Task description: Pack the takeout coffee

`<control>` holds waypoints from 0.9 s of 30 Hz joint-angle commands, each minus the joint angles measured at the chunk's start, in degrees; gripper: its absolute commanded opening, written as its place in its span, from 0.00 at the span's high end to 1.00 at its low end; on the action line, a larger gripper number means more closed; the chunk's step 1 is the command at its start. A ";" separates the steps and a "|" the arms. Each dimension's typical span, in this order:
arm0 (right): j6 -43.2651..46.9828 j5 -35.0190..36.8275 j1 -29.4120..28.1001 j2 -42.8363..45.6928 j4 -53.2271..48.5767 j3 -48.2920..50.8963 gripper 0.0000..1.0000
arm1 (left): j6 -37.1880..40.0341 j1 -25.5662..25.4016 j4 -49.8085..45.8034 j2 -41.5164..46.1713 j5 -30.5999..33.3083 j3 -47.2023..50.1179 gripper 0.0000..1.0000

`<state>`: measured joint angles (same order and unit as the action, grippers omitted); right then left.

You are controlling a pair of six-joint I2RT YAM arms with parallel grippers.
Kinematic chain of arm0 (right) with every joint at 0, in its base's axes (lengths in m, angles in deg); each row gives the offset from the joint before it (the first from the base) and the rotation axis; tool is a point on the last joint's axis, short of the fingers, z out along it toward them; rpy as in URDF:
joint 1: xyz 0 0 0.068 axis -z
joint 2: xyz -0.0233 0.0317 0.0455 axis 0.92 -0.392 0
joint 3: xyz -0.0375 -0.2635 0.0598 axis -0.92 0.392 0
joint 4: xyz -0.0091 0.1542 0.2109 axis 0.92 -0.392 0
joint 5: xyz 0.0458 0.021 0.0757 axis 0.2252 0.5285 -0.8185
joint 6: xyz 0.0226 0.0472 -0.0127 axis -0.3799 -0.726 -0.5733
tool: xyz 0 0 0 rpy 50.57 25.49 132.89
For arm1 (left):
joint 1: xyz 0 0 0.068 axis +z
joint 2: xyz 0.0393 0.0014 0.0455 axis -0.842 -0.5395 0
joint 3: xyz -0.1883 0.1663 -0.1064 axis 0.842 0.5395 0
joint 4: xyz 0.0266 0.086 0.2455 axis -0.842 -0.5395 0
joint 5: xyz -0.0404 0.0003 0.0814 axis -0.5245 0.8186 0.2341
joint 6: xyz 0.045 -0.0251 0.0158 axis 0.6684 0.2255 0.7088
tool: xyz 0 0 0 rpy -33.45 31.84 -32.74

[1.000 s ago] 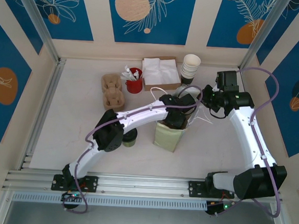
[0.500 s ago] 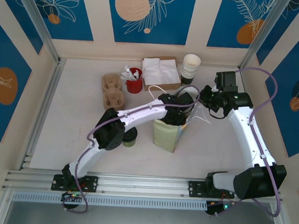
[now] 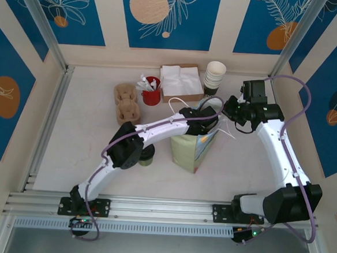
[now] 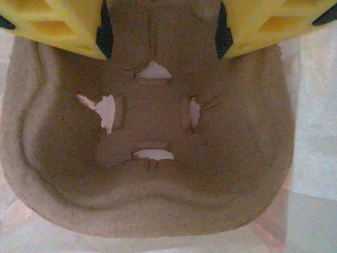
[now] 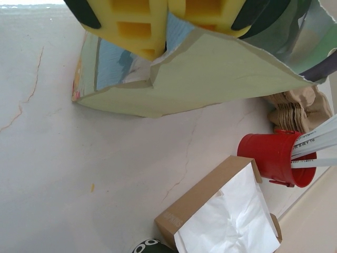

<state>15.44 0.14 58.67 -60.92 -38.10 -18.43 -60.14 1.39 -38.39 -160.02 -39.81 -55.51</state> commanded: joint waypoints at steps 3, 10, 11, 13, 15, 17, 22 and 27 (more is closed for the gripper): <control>1.58 -3.68 -0.36 0.19 3.57 -2.35 1.00 | 1.13 0.62 -0.19 -2.53 -4.73 3.71 0.43; 3.15 -4.56 -0.34 -0.06 4.45 -3.38 1.00 | 2.21 0.62 1.46 -2.66 -7.73 5.41 0.43; 3.35 -4.85 -0.28 -0.11 4.50 -3.61 1.00 | 2.28 0.59 1.77 -2.65 -8.01 5.56 0.43; 3.45 -5.81 -0.23 -0.20 4.77 -4.18 1.00 | 2.42 0.55 1.98 -2.76 -8.30 5.53 0.43; 3.44 -7.02 -0.22 -0.25 5.11 -4.52 1.00 | 2.70 0.64 2.13 -2.58 -8.13 5.52 0.43; 3.21 -7.91 -0.18 -0.20 5.15 -4.97 1.00 | 2.87 0.69 2.27 -2.45 -7.87 5.37 0.43; 3.01 -10.01 0.38 0.17 4.89 -5.58 1.00 | 2.36 0.95 1.66 -0.22 -5.01 5.30 0.37; 2.38 -12.48 1.78 2.05 5.23 -4.86 1.00 | 2.77 1.77 1.22 2.21 -2.67 5.28 0.35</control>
<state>18.06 -6.61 59.67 -61.75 -36.65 -20.36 -58.68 2.39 -33.60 -158.16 -44.27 -52.16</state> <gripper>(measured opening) 0.051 0.649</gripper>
